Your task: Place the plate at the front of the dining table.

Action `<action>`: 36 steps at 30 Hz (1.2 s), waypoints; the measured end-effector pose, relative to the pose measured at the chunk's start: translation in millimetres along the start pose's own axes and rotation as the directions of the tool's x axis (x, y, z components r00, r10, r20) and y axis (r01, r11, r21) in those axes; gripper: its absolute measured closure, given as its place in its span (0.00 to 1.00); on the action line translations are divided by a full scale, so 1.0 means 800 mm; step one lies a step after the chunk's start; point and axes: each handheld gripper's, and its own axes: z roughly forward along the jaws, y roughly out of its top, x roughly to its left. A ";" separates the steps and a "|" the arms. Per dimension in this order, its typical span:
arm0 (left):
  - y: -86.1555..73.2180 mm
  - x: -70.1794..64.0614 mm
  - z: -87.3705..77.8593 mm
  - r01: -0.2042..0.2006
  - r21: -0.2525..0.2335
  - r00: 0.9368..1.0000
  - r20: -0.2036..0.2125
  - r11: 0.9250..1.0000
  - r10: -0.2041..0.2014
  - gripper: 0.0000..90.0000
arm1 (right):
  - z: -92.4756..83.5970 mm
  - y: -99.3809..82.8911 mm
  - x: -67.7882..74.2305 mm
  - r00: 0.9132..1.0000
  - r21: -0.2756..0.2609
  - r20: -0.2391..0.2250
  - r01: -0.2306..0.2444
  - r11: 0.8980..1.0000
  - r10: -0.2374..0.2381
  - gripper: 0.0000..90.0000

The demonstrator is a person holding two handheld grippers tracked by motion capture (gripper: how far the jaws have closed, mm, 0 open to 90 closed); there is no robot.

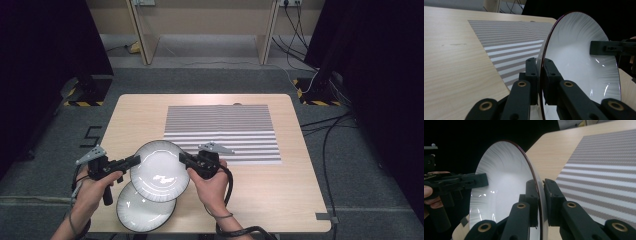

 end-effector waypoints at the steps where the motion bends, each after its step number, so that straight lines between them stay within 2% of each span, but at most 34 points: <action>1: 0.003 -0.002 0.003 -0.004 -0.005 1.000 0.000 1.000 0.004 0.93 | -0.002 0.002 -0.002 1.000 -0.010 0.006 0.007 1.000 -0.007 0.91; 9: 0.025 -0.019 0.031 -0.063 -0.057 0.998 -0.021 0.996 0.062 0.92 | -0.019 0.019 -0.016 0.999 -0.080 0.041 0.023 0.997 -0.019 0.92; 19: 0.046 -0.037 0.060 -0.098 -0.075 0.995 -0.025 0.992 0.096 0.91 | -0.039 0.031 -0.033 0.997 -0.134 0.074 0.013 0.991 -0.003 0.92; 26: 0.060 -0.048 0.083 -0.113 -0.074 0.994 -0.001 0.991 0.114 0.91 | -0.054 0.039 -0.047 0.995 -0.160 0.097 0.009 0.987 0.006 0.92; 36: 0.074 -0.058 0.104 -0.127 -0.073 0.992 0.019 0.989 0.129 0.91 | -0.070 0.050 -0.061 0.992 -0.182 0.122 0.011 0.983 0.011 0.92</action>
